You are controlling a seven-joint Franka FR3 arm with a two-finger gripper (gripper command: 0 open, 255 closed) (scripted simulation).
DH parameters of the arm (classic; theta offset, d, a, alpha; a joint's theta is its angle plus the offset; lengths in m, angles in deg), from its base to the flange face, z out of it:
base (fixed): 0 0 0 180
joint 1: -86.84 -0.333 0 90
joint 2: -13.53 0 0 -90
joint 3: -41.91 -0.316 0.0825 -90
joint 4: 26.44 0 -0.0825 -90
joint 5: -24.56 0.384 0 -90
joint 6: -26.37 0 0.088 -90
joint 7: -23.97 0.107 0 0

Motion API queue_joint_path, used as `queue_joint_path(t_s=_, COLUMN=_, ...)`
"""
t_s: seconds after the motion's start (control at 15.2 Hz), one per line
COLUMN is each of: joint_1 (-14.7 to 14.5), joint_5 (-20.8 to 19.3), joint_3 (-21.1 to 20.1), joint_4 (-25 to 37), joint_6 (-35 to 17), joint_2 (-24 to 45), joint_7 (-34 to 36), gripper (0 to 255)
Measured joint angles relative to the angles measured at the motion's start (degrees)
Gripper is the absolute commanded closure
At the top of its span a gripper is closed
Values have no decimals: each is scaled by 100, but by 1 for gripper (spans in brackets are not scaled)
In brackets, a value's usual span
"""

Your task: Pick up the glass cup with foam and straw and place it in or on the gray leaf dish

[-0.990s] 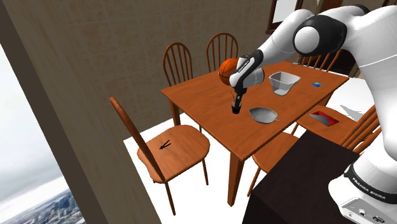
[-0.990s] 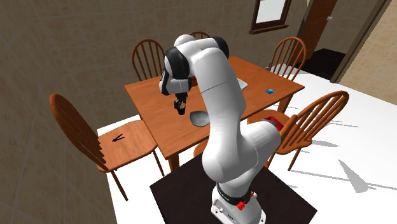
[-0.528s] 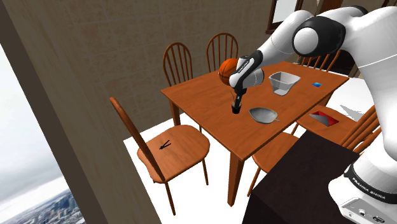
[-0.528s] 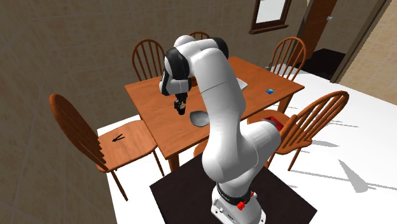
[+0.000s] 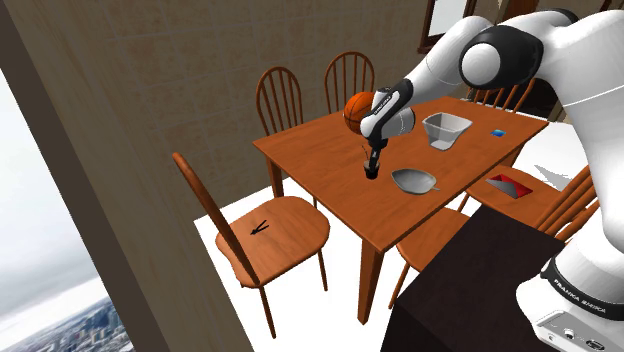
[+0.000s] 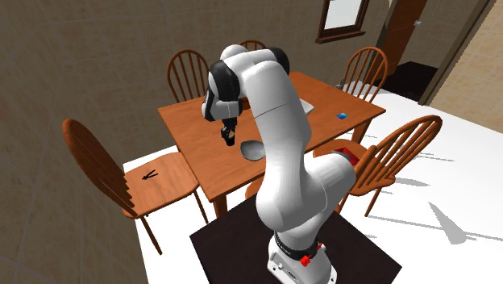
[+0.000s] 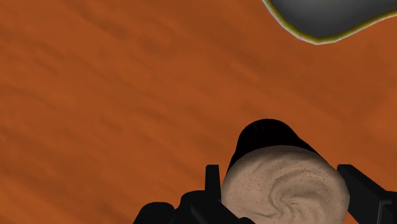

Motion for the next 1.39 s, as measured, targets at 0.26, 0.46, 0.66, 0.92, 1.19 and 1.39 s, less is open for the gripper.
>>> queue_joint_path(t_s=0.26, joint_1=-15, joint_5=-15, joint_3=17, joint_4=-19, joint_6=62, joint_2=-78, joint_7=10, gripper=255)
queue_joint_path(t_s=0.46, joint_1=-35, joint_5=-43, joint_3=51, joint_4=-60, joint_6=180, joint_2=-240, joint_7=21, gripper=255)
queue_joint_path(t_s=0.66, joint_1=-69, joint_5=-80, joint_3=91, joint_4=-101, joint_6=319, joint_2=-419, joint_7=45, gripper=255)
queue_joint_path(t_s=0.92, joint_1=-112, joint_5=-133, joint_3=144, joint_4=-143, joint_6=513, joint_2=-654, joint_7=79, gripper=255)
queue_joint_path(t_s=1.19, joint_1=-145, joint_5=-185, joint_3=192, joint_4=-179, joint_6=701, joint_2=-880, joint_7=104, gripper=255)
queue_joint_path(t_s=1.39, joint_1=-183, joint_5=-229, joint_3=227, joint_4=-192, joint_6=853, joint_2=-1045, joint_7=141, gripper=255)
